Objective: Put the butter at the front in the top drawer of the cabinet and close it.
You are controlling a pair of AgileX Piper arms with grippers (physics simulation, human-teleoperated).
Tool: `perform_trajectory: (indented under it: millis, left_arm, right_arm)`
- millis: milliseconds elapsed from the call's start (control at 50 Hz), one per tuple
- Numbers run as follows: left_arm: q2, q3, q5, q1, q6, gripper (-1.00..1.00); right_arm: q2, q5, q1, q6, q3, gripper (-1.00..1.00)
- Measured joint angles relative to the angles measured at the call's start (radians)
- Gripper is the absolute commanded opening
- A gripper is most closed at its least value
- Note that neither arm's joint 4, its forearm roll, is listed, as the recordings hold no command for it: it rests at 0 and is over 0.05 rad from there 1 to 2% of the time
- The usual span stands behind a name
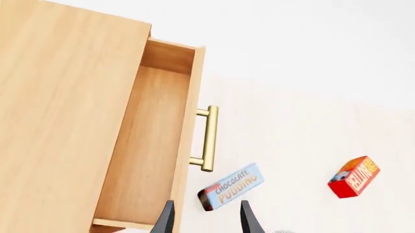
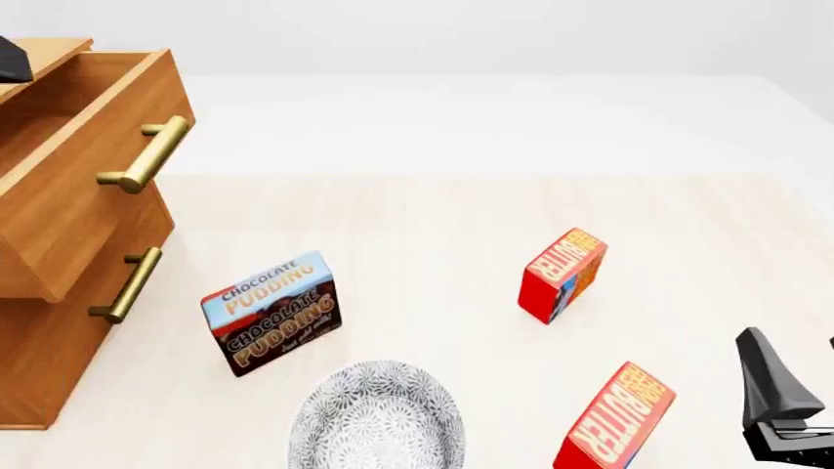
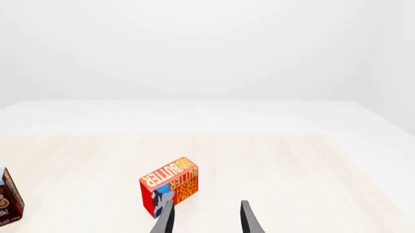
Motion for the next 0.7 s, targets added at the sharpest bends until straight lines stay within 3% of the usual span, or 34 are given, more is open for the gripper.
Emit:
perform_trajectory:
  millis: [700]
  left_arm:
    - [0.101, 0.007, 0.010, 0.048, -0.019, 1.00]
  right_arm:
    - [0.000, 0.000, 0.000, 0.000, 0.000, 1.00]
